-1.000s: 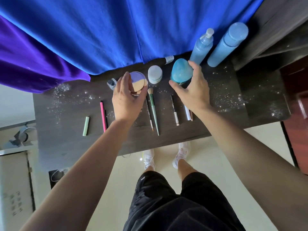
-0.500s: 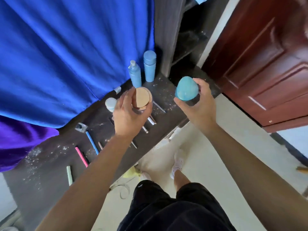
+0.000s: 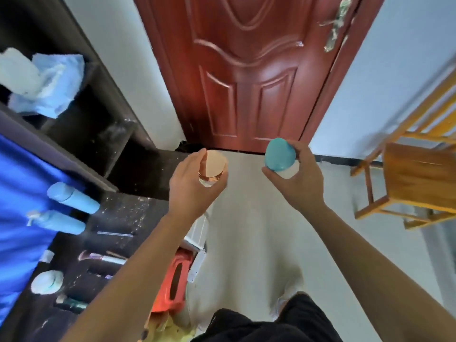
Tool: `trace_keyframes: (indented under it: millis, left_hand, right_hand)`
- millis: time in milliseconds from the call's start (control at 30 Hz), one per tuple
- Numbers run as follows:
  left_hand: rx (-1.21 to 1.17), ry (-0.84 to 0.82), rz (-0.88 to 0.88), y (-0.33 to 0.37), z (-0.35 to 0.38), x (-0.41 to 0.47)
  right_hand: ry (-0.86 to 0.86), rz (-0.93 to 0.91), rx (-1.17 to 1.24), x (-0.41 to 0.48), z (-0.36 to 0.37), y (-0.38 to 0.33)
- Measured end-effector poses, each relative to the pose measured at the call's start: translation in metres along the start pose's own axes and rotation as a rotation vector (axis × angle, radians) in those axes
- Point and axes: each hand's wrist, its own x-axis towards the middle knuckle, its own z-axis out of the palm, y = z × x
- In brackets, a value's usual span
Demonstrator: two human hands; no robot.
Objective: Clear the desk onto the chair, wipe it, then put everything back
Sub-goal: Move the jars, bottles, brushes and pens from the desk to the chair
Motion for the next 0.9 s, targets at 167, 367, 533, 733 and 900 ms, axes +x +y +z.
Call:
trace_keyframes:
  millis: [167, 367, 533, 733, 900]
  left_hand:
    - [-0.041, -0.112, 0.044, 0.094, 0.102, 0.035]
    - [-0.055, -0.129, 0.103, 0.197, 0.212, 0.067]
    - [-0.120, -0.158, 0.212, 0.256, 0.285, 0.097]
    - [-0.263, -0.230, 0.318, 0.312, 0.386, 0.144]
    - [-0.266, -0.364, 0.297, 0.367, 0.498, 0.188]
  right_hand:
    - [0.033, 0.110, -0.035, 0.039, -0.092, 0.088]
    - [0.054, 0.198, -0.072, 0.092, -0.190, 0.172]
    - [0.137, 0.242, -0.047, 0.131, -0.239, 0.230]
    - [0.218, 0.311, -0.081, 0.176, -0.284, 0.310]
    - [0.187, 0.397, -0.186, 0.230, -0.339, 0.388]
